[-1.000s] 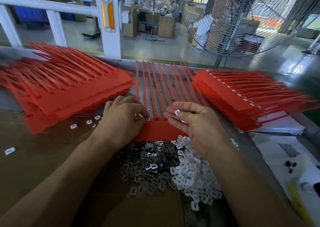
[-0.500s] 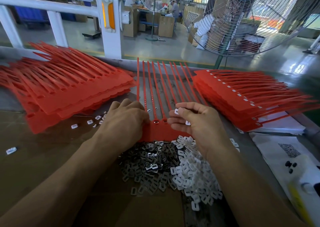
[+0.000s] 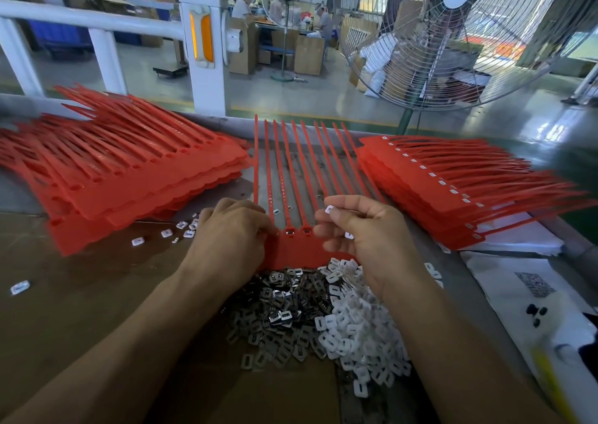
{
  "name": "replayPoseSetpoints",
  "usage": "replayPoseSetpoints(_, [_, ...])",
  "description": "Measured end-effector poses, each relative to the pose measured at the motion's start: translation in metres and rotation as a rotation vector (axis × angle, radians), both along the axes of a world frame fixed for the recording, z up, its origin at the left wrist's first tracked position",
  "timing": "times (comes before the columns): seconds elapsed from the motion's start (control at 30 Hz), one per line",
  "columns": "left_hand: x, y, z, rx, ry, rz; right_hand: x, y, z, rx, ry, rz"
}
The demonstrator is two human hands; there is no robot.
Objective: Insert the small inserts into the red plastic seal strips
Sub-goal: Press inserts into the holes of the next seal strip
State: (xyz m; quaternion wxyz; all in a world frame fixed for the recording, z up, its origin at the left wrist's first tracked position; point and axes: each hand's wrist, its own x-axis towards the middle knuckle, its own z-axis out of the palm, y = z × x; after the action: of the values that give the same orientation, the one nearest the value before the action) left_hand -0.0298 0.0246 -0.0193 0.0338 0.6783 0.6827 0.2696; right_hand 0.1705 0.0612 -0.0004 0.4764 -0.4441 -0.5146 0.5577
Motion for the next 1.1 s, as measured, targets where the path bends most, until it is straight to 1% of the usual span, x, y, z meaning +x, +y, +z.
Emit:
replayPoseSetpoints(0.2, [0.002,0.001,0.003,0.132,-0.088,-0.015,0.0,0.002,-0.004,0.031,-0.093,0.022])
replayPoseSetpoints(0.4, [0.008,-0.004,0.011,0.248,-0.181,-0.118,-0.001,0.001,-0.007,0.047,-0.167,0.062])
replayPoseSetpoints(0.63, [0.022,-0.007,0.013,0.305,-0.159,-0.234,-0.004,-0.003,-0.003,0.048,-0.117,0.08])
replayPoseSetpoints(0.73, [0.023,-0.008,0.014,0.329,-0.168,-0.248,-0.003,-0.004,-0.002,0.052,-0.135,0.083])
replayPoseSetpoints(0.9, [0.02,-0.007,0.015,0.34,-0.11,-0.274,-0.003,-0.005,-0.002,0.061,-0.147,0.131])
replayPoseSetpoints(1.1, [0.017,-0.005,0.015,0.356,-0.091,-0.292,-0.003,-0.001,-0.005,-0.027,-0.052,0.194])
